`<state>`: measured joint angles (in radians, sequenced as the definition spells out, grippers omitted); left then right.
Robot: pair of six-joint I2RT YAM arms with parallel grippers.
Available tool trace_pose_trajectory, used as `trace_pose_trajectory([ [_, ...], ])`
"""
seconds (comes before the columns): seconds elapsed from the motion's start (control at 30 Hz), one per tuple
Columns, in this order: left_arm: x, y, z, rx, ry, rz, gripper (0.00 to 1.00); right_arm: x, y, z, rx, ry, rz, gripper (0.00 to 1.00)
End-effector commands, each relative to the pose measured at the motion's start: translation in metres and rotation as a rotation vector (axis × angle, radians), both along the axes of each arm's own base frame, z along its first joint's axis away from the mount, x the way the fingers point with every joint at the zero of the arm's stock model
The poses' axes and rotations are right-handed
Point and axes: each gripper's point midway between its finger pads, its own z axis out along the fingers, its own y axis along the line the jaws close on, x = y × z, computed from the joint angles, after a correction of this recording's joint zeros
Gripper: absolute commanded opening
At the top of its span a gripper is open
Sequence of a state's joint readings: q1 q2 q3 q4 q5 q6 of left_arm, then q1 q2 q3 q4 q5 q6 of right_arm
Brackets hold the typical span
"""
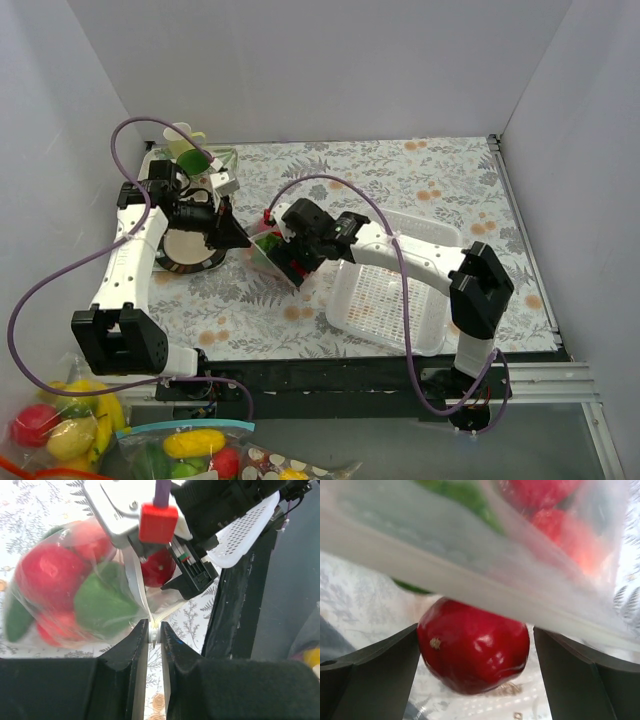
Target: Open the zip-top bag and remove the fake food
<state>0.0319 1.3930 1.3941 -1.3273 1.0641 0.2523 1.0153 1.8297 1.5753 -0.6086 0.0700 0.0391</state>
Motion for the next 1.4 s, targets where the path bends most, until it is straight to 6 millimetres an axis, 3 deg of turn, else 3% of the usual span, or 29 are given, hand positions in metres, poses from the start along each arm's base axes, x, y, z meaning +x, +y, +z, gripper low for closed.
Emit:
trace_pose_trajectory([
  [0.0, -0.008, -0.005, 0.017, -0.039, -0.077, -0.015, 0.09, -0.037, -0.020, -0.019, -0.024, 0.068, -0.015, 0.98],
  [0.07, -0.009, -0.005, 0.015, -0.042, -0.074, -0.016, 0.09, -0.049, -0.026, -0.029, -0.028, 0.084, -0.012, 0.98],
  [0.13, -0.012, -0.006, 0.016, -0.053, -0.068, -0.022, 0.13, -0.050, -0.024, -0.028, 0.004, 0.078, -0.019, 0.86],
  [0.17, -0.013, -0.007, 0.017, -0.058, -0.072, -0.030, 0.20, -0.052, -0.027, -0.028, 0.010, 0.073, -0.018, 0.76],
  [0.2, -0.016, -0.008, 0.018, -0.070, -0.059, -0.035, 0.28, -0.049, -0.022, -0.023, 0.040, 0.059, -0.021, 0.59],
  [0.23, -0.018, -0.009, 0.018, -0.074, -0.057, -0.037, 0.45, -0.048, -0.022, -0.021, 0.049, 0.048, -0.025, 0.51],
  [0.27, -0.019, -0.009, 0.018, -0.077, -0.053, -0.037, 0.71, -0.046, -0.022, -0.016, 0.067, 0.033, -0.028, 0.46],
  [0.3, -0.017, -0.009, 0.018, -0.077, -0.058, -0.033, 0.73, -0.044, -0.021, -0.015, 0.078, 0.018, -0.030, 0.42],
  [0.47, -0.008, -0.006, 0.006, -0.053, -0.044, 0.000, 0.75, -0.036, -0.024, -0.012, 0.095, -0.031, -0.061, 0.39],
  [0.57, 0.009, -0.002, -0.003, -0.032, -0.049, 0.032, 0.75, -0.040, -0.025, -0.020, 0.096, -0.011, -0.062, 0.45],
  [0.6, 0.023, -0.001, -0.006, -0.031, -0.065, 0.061, 0.75, -0.042, -0.025, -0.023, 0.097, -0.003, -0.062, 0.63],
  [0.63, 0.034, 0.000, -0.014, -0.027, -0.050, 0.081, 0.75, -0.047, -0.028, -0.030, 0.084, 0.005, -0.061, 0.72],
  [0.7, 0.065, 0.004, -0.019, -0.010, -0.105, 0.126, 0.74, -0.051, -0.025, -0.034, 0.095, 0.003, -0.070, 0.88],
  [0.77, 0.085, 0.005, -0.034, -0.019, -0.028, 0.170, 0.73, -0.055, -0.026, -0.042, 0.089, -0.015, -0.092, 0.98],
  [0.83, 0.106, 0.005, -0.037, -0.033, -0.013, 0.186, 0.72, -0.056, -0.022, -0.045, 0.087, -0.045, -0.107, 0.98],
  [0.87, 0.116, 0.005, -0.052, -0.033, 0.036, 0.188, 0.72, -0.058, -0.023, -0.051, 0.077, -0.052, -0.109, 0.98],
  [0.93, 0.129, 0.004, -0.055, -0.034, 0.054, 0.192, 0.71, -0.056, -0.016, -0.052, 0.095, -0.099, -0.128, 0.98],
  [0.97, 0.133, 0.003, -0.070, -0.032, 0.105, 0.193, 0.71, -0.056, -0.016, -0.056, 0.091, -0.112, -0.135, 0.98],
  [1.07, 0.131, -0.002, -0.086, -0.015, 0.159, 0.169, 0.70, -0.047, -0.015, -0.061, 0.083, -0.181, -0.179, 0.98],
  [1.23, 0.102, -0.015, -0.111, 0.048, 0.212, 0.096, 0.70, -0.023, -0.015, -0.062, 0.074, -0.317, -0.231, 0.98],
  [1.37, 0.085, -0.016, -0.123, 0.088, 0.256, 0.045, 0.77, -0.011, -0.011, -0.065, 0.064, -0.389, -0.229, 0.98],
])
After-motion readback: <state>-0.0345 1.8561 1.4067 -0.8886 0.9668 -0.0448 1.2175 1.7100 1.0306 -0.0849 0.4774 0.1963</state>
